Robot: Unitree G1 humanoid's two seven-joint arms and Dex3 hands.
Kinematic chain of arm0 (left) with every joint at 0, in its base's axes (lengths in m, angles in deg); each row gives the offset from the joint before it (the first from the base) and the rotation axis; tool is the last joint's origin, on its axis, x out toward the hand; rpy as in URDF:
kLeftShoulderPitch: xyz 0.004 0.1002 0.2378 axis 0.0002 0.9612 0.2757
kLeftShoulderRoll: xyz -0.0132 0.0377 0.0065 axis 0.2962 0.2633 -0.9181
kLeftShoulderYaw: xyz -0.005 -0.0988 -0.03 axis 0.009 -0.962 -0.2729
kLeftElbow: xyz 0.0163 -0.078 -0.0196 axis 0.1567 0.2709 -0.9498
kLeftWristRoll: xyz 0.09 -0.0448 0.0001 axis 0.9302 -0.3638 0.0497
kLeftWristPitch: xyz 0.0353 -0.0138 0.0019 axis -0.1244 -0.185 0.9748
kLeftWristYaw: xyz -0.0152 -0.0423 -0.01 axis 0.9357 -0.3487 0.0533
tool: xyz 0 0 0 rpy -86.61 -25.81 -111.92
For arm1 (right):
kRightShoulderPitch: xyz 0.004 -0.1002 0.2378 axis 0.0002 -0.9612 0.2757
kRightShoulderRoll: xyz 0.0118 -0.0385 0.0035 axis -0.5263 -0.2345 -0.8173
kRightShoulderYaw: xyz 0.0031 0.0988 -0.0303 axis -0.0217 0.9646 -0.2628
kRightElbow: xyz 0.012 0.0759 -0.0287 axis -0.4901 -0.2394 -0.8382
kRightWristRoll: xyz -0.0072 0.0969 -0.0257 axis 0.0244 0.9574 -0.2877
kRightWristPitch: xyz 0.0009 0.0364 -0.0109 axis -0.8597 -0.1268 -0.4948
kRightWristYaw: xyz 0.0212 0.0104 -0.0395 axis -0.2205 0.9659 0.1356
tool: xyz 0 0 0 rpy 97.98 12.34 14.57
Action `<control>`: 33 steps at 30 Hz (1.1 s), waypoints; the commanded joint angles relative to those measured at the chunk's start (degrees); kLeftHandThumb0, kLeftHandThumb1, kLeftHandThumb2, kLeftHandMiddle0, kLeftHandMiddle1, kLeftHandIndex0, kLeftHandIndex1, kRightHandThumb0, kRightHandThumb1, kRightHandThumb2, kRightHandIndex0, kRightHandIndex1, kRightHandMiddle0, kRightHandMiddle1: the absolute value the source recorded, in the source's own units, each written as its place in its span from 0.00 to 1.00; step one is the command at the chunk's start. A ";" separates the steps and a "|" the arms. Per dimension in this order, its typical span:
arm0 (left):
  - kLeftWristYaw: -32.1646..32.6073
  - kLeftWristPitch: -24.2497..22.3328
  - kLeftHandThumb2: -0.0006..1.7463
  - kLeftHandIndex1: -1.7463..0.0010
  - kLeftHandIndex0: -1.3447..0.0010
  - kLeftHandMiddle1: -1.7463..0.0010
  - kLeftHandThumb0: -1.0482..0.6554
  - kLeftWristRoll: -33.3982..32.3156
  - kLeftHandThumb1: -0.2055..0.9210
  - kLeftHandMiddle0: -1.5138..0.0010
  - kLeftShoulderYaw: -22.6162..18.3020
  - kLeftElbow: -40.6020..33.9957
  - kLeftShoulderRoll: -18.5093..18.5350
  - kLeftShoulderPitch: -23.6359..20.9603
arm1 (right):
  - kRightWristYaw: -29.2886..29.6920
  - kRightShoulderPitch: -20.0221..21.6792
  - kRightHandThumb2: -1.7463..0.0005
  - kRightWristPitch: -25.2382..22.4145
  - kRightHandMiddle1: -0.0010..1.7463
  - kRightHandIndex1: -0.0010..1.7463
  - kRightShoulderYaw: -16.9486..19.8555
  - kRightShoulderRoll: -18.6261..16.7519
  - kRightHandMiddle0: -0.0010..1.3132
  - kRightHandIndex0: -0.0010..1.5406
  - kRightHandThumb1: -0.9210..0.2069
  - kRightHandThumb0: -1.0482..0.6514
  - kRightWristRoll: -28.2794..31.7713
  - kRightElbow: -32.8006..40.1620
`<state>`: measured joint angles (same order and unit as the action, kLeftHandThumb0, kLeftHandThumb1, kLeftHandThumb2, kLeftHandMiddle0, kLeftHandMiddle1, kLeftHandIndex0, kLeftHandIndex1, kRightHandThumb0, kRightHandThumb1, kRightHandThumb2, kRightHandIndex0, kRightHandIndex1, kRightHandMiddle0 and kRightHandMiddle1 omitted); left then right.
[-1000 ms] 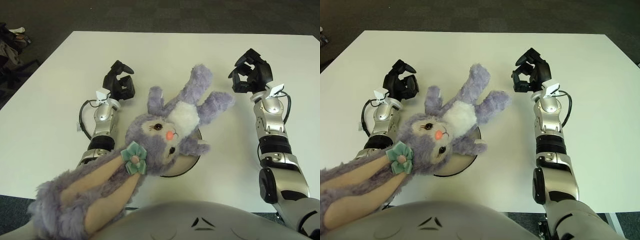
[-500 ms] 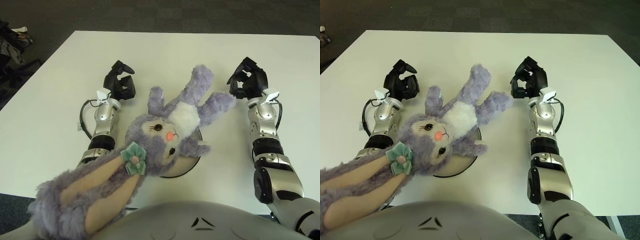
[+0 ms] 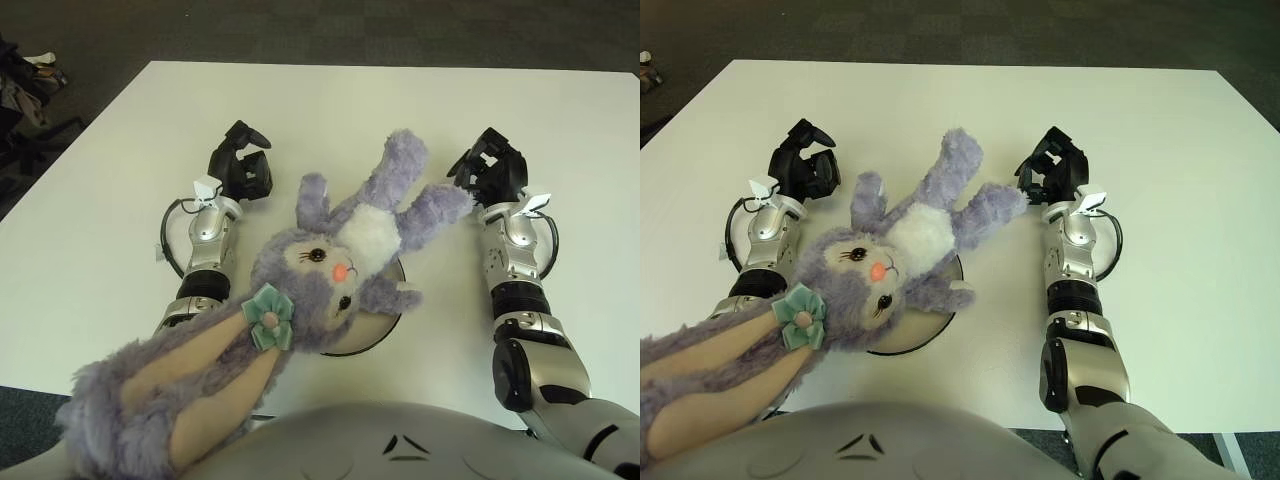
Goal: Put the doll into the plate.
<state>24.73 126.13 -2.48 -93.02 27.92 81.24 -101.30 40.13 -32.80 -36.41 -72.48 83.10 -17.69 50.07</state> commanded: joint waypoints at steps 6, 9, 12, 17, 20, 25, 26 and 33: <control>0.37 -0.71 0.66 0.00 0.62 0.00 0.36 -0.71 0.58 0.31 -0.18 1.90 -1.97 5.99 | 2.40 -1.64 0.00 -0.72 1.00 0.84 -0.01 -2.44 0.63 0.64 0.96 0.61 0.00 -0.08; 0.55 -1.01 0.65 0.00 0.63 0.00 0.36 -0.62 0.59 0.30 -0.10 1.56 -2.08 6.09 | 3.04 -2.08 0.01 -0.76 1.00 0.85 -0.01 -3.10 0.61 0.63 0.94 0.61 0.01 -0.07; 0.78 -1.10 0.65 0.00 0.63 0.00 0.36 -0.46 0.59 0.28 0.02 1.43 -2.28 6.08 | 3.47 -2.47 0.01 -0.65 1.00 0.86 0.07 -3.40 0.59 0.63 0.93 0.61 -0.14 -1.13; 0.98 -1.21 0.66 0.00 0.62 0.00 0.36 -0.26 0.58 0.28 0.08 1.41 -2.44 6.05 | 3.54 -2.55 0.00 -0.13 1.00 0.88 0.24 -3.18 0.58 0.63 0.93 0.61 -0.57 -4.23; 0.93 -1.53 0.66 0.00 0.62 0.00 0.36 -0.08 0.58 0.28 0.15 1.97 -2.34 5.95 | 3.77 -2.26 0.00 0.02 1.00 0.89 0.32 -2.88 0.57 0.63 0.93 0.61 -0.96 -7.07; 0.80 -1.95 0.66 0.00 0.62 0.00 0.36 0.00 0.57 0.28 0.22 1.70 -2.20 6.17 | 4.21 -2.14 0.00 0.33 1.00 0.90 0.34 -2.96 0.56 0.63 0.93 0.61 -1.34 -8.20; 0.80 -1.97 0.67 0.00 0.62 0.00 0.36 0.00 0.57 0.28 0.22 1.67 -2.20 6.18 | 4.21 -2.09 0.00 0.41 1.00 0.90 0.37 -2.96 0.56 0.63 0.92 0.61 -1.38 -8.32; -0.18 -2.19 0.67 0.00 0.61 0.00 0.36 -0.32 0.57 0.27 0.23 1.65 -2.09 6.54 | 6.28 -2.37 0.00 -1.03 1.00 0.93 0.36 -3.36 0.55 0.62 0.91 0.61 -2.08 -8.24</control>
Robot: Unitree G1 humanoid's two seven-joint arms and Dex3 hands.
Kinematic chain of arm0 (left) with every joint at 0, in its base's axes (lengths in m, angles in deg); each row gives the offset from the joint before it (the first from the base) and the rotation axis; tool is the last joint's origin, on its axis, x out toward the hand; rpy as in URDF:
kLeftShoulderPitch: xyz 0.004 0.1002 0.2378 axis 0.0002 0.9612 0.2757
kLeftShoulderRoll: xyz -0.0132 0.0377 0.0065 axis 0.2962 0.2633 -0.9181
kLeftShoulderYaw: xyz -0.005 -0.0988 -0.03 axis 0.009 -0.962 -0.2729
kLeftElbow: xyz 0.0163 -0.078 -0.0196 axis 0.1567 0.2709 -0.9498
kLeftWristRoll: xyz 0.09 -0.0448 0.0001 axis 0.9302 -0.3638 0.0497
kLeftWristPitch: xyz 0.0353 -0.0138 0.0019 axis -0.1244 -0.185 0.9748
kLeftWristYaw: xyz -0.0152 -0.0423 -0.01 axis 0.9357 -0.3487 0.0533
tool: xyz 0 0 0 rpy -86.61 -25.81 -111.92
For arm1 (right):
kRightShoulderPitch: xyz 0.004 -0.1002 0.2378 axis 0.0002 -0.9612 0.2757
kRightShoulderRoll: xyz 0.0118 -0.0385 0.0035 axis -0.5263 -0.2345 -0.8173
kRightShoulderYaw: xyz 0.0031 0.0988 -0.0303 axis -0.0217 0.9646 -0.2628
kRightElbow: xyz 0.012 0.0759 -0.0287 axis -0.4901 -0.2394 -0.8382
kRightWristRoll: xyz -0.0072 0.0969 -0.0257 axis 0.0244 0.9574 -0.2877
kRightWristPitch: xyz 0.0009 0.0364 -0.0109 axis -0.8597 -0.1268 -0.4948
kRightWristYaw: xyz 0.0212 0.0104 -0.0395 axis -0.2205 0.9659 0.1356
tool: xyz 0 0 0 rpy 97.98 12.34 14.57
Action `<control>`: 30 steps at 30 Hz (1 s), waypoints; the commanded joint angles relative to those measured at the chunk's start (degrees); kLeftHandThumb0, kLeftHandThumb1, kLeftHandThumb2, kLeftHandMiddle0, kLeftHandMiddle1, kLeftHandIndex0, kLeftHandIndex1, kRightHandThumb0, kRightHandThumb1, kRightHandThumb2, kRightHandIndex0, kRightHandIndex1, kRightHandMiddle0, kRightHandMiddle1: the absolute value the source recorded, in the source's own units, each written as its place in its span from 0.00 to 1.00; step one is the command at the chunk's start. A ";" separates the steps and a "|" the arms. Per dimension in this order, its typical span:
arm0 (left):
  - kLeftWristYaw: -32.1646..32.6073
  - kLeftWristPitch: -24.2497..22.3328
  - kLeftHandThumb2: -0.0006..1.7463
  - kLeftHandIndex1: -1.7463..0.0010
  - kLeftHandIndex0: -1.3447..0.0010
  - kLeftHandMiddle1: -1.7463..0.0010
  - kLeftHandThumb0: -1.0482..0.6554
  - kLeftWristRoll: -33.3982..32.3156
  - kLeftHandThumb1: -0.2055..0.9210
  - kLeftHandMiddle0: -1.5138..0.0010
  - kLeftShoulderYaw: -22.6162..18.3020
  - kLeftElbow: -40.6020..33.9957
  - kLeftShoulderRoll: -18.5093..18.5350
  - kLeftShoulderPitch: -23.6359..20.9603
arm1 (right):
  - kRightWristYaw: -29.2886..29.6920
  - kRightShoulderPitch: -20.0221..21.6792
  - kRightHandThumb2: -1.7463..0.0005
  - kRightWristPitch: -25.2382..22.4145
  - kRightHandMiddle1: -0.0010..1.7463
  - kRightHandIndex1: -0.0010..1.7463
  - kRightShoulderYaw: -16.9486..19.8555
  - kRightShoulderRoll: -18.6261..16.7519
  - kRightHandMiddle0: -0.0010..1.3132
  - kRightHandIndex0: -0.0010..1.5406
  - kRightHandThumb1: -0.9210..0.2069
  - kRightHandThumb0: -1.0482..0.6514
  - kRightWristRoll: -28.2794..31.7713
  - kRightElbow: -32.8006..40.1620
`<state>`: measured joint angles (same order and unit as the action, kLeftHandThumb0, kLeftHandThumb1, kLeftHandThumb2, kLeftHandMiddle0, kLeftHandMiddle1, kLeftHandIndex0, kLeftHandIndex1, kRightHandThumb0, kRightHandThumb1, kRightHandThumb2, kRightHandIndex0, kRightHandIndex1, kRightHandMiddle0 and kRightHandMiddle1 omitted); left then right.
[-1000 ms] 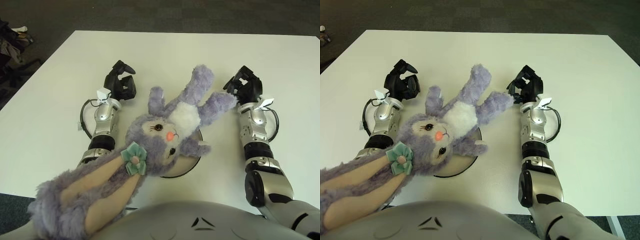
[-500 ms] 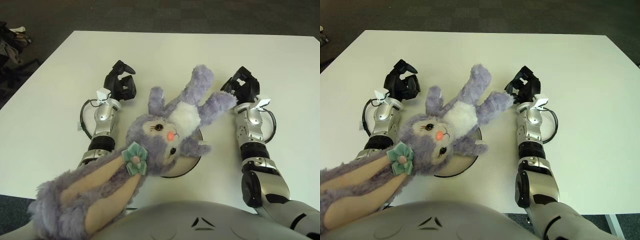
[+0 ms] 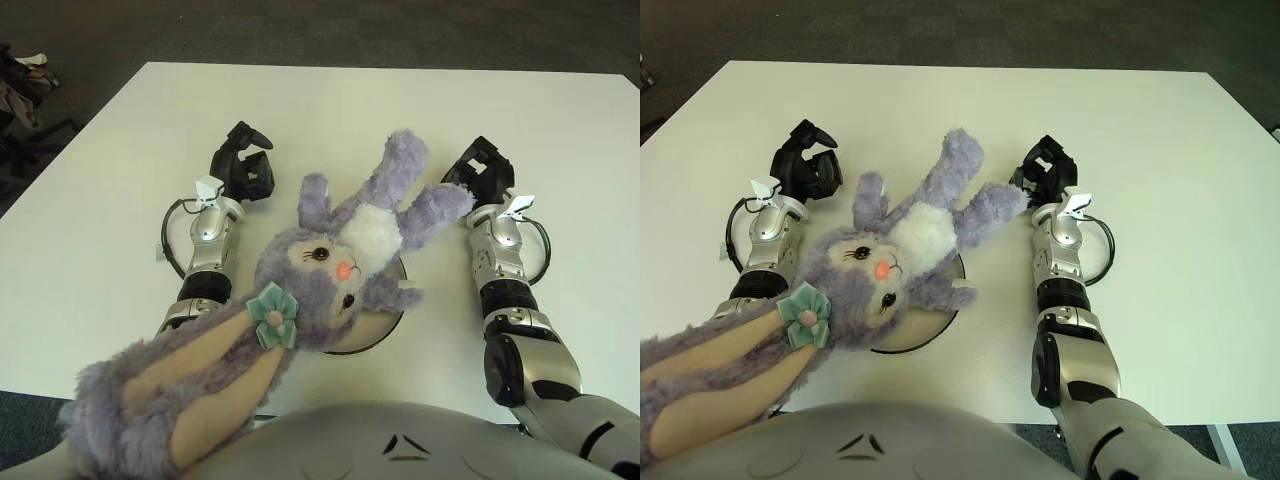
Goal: Put the doll into the plate.
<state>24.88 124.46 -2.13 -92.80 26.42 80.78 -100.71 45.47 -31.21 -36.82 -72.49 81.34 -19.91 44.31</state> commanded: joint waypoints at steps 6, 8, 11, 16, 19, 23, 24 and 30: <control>-0.72 -0.47 0.67 0.00 0.61 0.00 0.36 -0.88 0.57 0.26 -0.06 2.91 -1.65 6.24 | 2.91 -4.63 0.00 -1.54 1.00 0.92 0.26 -1.92 0.55 0.62 0.91 0.61 -0.28 -1.83; -0.71 -0.44 0.67 0.00 0.62 0.00 0.36 -0.85 0.57 0.26 -0.05 2.77 -1.68 6.37 | 3.61 -4.87 0.00 -1.94 1.00 0.92 0.27 -2.08 0.55 0.63 0.92 0.61 -0.35 -1.54; -0.39 -0.37 0.67 0.00 0.62 0.00 0.36 -0.58 0.57 0.26 0.00 2.72 -1.66 6.49 | 4.67 -5.09 0.00 -2.74 1.00 0.91 0.23 -2.25 0.56 0.63 0.92 0.61 -0.50 -1.05; 0.25 -0.58 0.66 0.00 0.62 0.00 0.36 -0.25 0.58 0.27 0.06 2.41 -1.74 6.78 | 5.98 -5.52 0.00 -3.73 1.00 0.90 0.20 -2.48 0.56 0.63 0.92 0.61 -0.51 -0.51; 0.34 -0.73 0.66 0.00 0.62 0.00 0.36 -0.23 0.58 0.27 0.09 2.10 -1.82 7.01 | 6.31 -5.78 0.00 -4.05 1.00 0.90 0.15 -2.41 0.56 0.63 0.92 0.61 -0.52 -0.18; 0.12 -1.22 0.66 0.00 0.62 0.00 0.36 -0.42 0.57 0.27 0.10 1.79 -1.87 7.27 | 6.51 -6.05 0.00 -4.15 1.00 0.91 0.10 -2.33 0.56 0.63 0.92 0.61 -0.57 0.03; -0.01 -1.41 0.67 0.00 0.62 0.00 0.36 -0.51 0.57 0.27 0.09 1.71 -1.87 7.33 | 6.53 -6.14 0.00 -4.08 1.00 0.91 0.12 -2.31 0.56 0.63 0.92 0.61 -0.58 0.02; -0.57 -1.79 0.67 0.00 0.61 0.00 0.36 -0.72 0.57 0.27 0.14 1.30 -1.88 7.62 | 6.53 -6.97 0.00 -3.27 1.00 0.91 0.07 -2.37 0.56 0.63 0.92 0.61 -0.72 0.48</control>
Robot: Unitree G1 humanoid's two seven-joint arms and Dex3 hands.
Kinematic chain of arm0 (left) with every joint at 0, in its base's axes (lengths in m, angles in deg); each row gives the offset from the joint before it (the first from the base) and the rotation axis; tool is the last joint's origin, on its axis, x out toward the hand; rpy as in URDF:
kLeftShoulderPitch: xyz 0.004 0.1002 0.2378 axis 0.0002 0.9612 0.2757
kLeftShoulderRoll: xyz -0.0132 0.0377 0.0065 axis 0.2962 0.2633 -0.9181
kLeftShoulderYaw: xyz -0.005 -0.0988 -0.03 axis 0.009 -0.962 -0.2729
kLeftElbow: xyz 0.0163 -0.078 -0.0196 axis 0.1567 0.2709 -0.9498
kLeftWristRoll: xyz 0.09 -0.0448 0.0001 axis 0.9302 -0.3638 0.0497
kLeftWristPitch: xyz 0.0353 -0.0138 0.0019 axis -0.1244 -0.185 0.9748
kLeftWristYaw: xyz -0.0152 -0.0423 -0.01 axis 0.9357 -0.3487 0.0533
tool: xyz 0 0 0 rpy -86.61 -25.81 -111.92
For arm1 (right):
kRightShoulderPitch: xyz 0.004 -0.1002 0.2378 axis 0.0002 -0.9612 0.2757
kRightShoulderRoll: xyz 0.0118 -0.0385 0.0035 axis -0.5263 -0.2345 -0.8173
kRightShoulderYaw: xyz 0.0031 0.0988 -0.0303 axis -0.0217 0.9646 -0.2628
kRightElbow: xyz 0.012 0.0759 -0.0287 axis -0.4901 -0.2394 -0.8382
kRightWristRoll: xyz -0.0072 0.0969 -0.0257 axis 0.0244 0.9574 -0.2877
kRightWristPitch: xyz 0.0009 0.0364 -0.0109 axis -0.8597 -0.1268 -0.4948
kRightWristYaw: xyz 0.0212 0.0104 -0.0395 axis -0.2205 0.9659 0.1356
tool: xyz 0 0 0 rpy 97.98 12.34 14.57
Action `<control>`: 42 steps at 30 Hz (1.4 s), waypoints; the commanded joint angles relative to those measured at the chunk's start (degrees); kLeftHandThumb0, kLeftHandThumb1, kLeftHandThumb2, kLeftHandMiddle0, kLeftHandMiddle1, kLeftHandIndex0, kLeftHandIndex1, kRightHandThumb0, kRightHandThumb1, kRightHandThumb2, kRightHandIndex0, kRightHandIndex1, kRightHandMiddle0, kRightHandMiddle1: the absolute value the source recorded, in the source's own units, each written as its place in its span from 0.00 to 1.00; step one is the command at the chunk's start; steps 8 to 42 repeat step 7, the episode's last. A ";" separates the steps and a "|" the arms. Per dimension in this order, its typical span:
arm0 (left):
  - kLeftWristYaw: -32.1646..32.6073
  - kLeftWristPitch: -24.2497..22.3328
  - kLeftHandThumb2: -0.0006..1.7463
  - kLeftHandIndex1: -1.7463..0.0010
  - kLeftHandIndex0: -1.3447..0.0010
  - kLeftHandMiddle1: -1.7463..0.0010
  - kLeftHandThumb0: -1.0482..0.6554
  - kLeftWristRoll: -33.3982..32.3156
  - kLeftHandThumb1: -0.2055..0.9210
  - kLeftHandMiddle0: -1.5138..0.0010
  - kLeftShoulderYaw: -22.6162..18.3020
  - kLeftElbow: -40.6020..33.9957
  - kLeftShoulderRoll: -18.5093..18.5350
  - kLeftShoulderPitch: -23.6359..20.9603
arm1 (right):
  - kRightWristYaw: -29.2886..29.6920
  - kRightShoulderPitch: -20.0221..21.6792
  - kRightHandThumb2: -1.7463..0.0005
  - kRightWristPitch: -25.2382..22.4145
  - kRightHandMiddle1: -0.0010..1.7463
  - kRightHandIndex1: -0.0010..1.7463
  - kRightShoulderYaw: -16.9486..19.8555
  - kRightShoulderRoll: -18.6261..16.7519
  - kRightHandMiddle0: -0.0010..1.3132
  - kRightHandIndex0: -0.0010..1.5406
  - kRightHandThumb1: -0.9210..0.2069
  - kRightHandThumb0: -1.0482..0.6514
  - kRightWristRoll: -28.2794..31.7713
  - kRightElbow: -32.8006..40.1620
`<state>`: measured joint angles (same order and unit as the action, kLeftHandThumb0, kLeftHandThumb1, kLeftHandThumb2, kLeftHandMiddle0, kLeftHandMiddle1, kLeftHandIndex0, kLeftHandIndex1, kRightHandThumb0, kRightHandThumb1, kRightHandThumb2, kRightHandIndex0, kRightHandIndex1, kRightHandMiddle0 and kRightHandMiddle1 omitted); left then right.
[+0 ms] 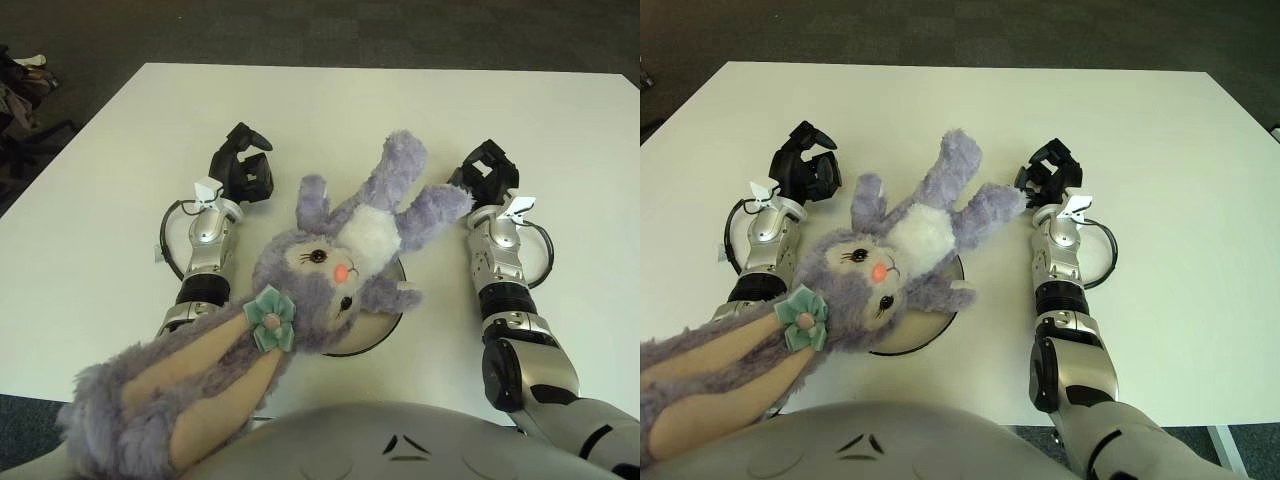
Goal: Put the doll into the plate.
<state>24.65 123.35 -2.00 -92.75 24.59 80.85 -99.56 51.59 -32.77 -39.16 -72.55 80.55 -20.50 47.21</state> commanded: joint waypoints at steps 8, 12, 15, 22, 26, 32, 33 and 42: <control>-0.92 -1.08 0.67 0.00 0.62 0.00 0.36 -1.00 0.57 0.28 0.31 1.91 -1.88 7.14 | 1.47 -7.02 0.00 -0.35 1.00 0.93 -0.41 -2.09 0.55 0.62 0.91 0.61 -1.13 0.15; -0.92 -1.08 0.67 0.00 0.62 0.00 0.36 -1.00 0.57 0.28 0.31 1.91 -1.88 7.14 | 1.47 -7.02 0.00 -0.35 1.00 0.93 -0.41 -2.09 0.55 0.62 0.91 0.61 -1.13 0.15; -0.92 -1.08 0.67 0.00 0.62 0.00 0.36 -1.00 0.57 0.28 0.31 1.91 -1.88 7.14 | 1.47 -7.02 0.00 -0.35 1.00 0.93 -0.41 -2.09 0.55 0.62 0.91 0.61 -1.13 0.15; -0.92 -1.08 0.67 0.00 0.62 0.00 0.36 -1.00 0.57 0.28 0.31 1.91 -1.88 7.14 | 1.47 -7.02 0.00 -0.35 1.00 0.93 -0.41 -2.09 0.55 0.62 0.91 0.61 -1.13 0.15; -0.92 -1.08 0.67 0.00 0.62 0.00 0.36 -1.00 0.57 0.28 0.31 1.91 -1.88 7.14 | 1.47 -7.02 0.00 -0.35 1.00 0.93 -0.41 -2.09 0.55 0.62 0.91 0.61 -1.13 0.15; -0.92 -1.08 0.67 0.00 0.62 0.00 0.36 -1.00 0.57 0.28 0.31 1.91 -1.88 7.14 | 1.47 -7.02 0.00 -0.35 1.00 0.93 -0.41 -2.09 0.55 0.62 0.91 0.61 -1.13 0.15; -0.92 -1.08 0.67 0.00 0.62 0.00 0.36 -1.00 0.57 0.28 0.31 1.91 -1.88 7.14 | 1.47 -7.02 0.00 -0.35 1.00 0.93 -0.41 -2.09 0.55 0.62 0.91 0.61 -1.13 0.15; -0.92 -1.08 0.67 0.00 0.62 0.00 0.36 -1.00 0.57 0.28 0.31 1.91 -1.88 7.14 | 1.47 -7.02 0.00 -0.35 1.00 0.93 -0.41 -2.09 0.55 0.62 0.91 0.61 -1.13 0.15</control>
